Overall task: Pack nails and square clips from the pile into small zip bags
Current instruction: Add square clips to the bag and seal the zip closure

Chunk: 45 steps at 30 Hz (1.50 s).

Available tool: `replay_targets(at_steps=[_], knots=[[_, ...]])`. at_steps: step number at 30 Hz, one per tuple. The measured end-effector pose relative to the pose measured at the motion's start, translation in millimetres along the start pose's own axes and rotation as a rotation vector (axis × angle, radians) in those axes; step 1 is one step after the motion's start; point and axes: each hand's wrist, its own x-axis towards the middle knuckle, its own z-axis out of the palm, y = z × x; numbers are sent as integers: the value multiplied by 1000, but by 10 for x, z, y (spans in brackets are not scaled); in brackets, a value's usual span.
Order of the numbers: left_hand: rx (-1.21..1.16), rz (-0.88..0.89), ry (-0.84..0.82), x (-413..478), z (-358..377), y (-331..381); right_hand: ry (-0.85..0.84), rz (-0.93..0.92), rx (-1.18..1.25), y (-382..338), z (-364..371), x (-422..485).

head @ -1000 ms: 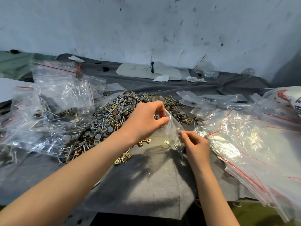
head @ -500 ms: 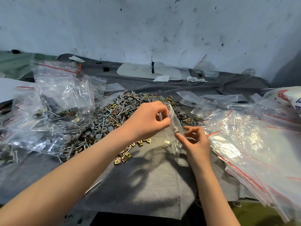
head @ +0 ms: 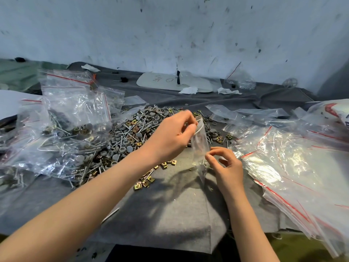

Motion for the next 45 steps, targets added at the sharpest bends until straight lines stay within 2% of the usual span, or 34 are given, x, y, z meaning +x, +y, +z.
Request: replay_targets(at_steps=[3, 5, 6, 9, 11, 13, 16, 18, 25, 31, 40, 42, 45], knots=[[-54, -62, 175, -9, -124, -112, 14, 1, 25, 18, 9, 5], [93, -154, 199, -11, -243, -307, 20, -5, 27, 22, 14, 6], [205, -199, 128, -30, -289, -422, 20, -10, 23, 24, 15, 8], [423, -255, -259, -164, -315, -665, 17, -2, 26, 34, 22, 10], [556, -231, -399, -238, -280, -733, 21, -4, 27, 38, 22, 12], [582, -225, -329, -249, -272, -765, 25, 4, 31, 53, 23, 20], [565, -229, -88, -226, -333, -765, 25, 19, 36, 73, 16, 25], [584, -234, -23, -237, -416, -778, 24, 19, 37, 73, 17, 25], [622, -323, -261, -408, -568, -823, -25, 59, 29, 47, 25, 15], [603, -300, -251, -427, -549, -886, -37, 83, 33, 7, 11, 2], [471, -165, -267, -476, -697, -962, -58, 92, 30, -20, 7, 0], [388, -158, -220, -418, -668, -909, -59, 97, 35, -31, 7, -5], [142, -146, 0, -238, -591, -680, -73, 104, 24, -37, 6, -10]])
